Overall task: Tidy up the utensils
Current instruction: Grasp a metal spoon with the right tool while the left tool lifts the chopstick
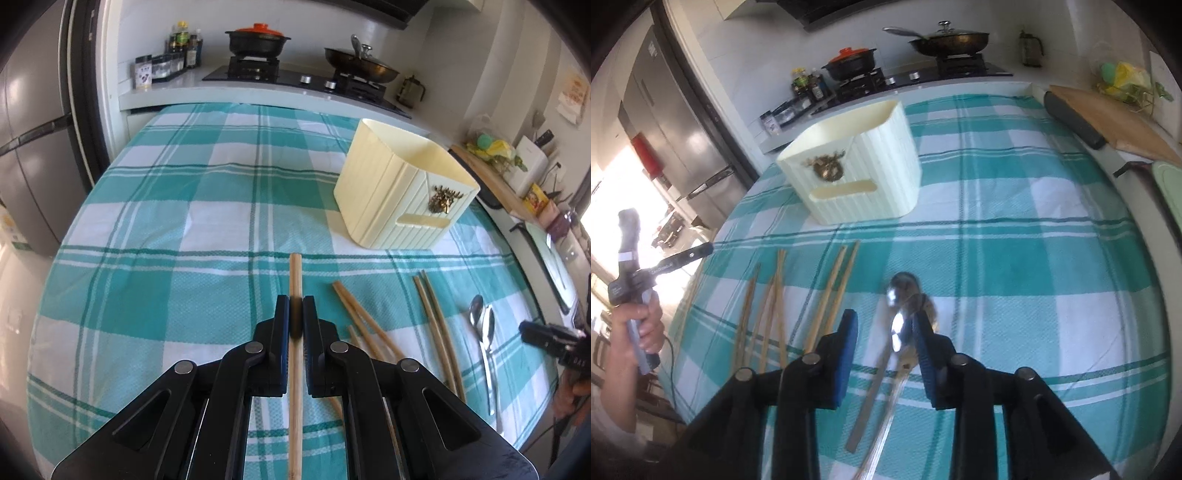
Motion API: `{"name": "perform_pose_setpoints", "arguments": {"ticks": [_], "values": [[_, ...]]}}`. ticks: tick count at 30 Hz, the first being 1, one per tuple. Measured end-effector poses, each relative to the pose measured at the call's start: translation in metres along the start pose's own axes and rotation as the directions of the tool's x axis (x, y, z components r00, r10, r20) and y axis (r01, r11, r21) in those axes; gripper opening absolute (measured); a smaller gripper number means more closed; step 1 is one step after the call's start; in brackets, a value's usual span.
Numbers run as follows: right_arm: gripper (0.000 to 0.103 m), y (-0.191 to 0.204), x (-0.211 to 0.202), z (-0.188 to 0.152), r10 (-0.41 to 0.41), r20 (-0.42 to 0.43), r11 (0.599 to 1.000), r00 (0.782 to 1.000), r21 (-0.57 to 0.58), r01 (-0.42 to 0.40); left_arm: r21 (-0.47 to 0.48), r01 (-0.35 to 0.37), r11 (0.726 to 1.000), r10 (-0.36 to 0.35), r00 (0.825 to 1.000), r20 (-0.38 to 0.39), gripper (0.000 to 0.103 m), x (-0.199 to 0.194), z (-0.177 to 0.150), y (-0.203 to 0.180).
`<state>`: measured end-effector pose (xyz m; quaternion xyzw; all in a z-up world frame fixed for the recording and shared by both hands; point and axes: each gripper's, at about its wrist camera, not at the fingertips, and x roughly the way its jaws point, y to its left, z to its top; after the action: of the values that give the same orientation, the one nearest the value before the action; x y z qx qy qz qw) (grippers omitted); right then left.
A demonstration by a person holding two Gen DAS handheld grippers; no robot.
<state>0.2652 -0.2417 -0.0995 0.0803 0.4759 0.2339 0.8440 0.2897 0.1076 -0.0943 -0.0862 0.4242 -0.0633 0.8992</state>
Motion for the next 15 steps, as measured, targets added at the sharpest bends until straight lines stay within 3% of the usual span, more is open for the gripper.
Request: {"name": "perform_pose_setpoints", "arguments": {"ticks": [2, 5, 6, 8, 9, 12, 14, 15], "values": [[0.033, 0.013, 0.021, -0.012, 0.046, -0.050, 0.999, 0.998, -0.009, -0.047, -0.008, 0.001, 1.000, -0.001, 1.000, -0.003, 0.004, 0.001, -0.006, 0.000], [0.031, 0.010, 0.047, -0.028, -0.084, -0.105, 0.996, 0.991, -0.026, 0.082, -0.010, 0.003, 1.000, -0.003, 1.000, -0.009, 0.004, 0.000, -0.014, 0.001], [0.030, 0.005, 0.045, -0.031, -0.127, -0.068, 0.992, 0.990, -0.026, 0.125, -0.009, 0.002, 1.000, -0.002, 1.000, -0.010, 0.004, 0.000, -0.016, 0.001], [0.031, -0.007, 0.042, -0.031, -0.210, -0.071, 0.978, 0.975, -0.009, 0.210, -0.003, -0.002, 1.000, 0.002, 1.000, -0.009, 0.004, -0.001, -0.019, 0.000], [0.031, -0.012, 0.039, -0.031, -0.227, -0.060, 0.974, 0.972, 0.006, 0.228, 0.000, -0.003, 1.000, 0.003, 1.000, -0.009, 0.004, -0.002, -0.021, 0.000], [0.033, -0.012, 0.020, -0.035, -0.150, -0.032, 0.989, 0.988, 0.005, 0.151, 0.008, -0.013, 1.000, 0.013, 1.000, -0.003, 0.004, -0.001, -0.024, -0.002], [0.034, -0.006, 0.004, -0.039, -0.202, 0.002, 0.979, 0.979, -0.031, 0.202, 0.006, -0.026, 1.000, 0.026, 1.000, 0.006, 0.004, -0.002, -0.025, -0.001], [0.036, -0.007, -0.001, -0.041, -0.270, 0.008, 0.962, 0.963, -0.037, 0.270, 0.003, -0.033, 0.999, 0.033, 0.999, 0.011, 0.004, -0.003, -0.026, -0.001]]}}
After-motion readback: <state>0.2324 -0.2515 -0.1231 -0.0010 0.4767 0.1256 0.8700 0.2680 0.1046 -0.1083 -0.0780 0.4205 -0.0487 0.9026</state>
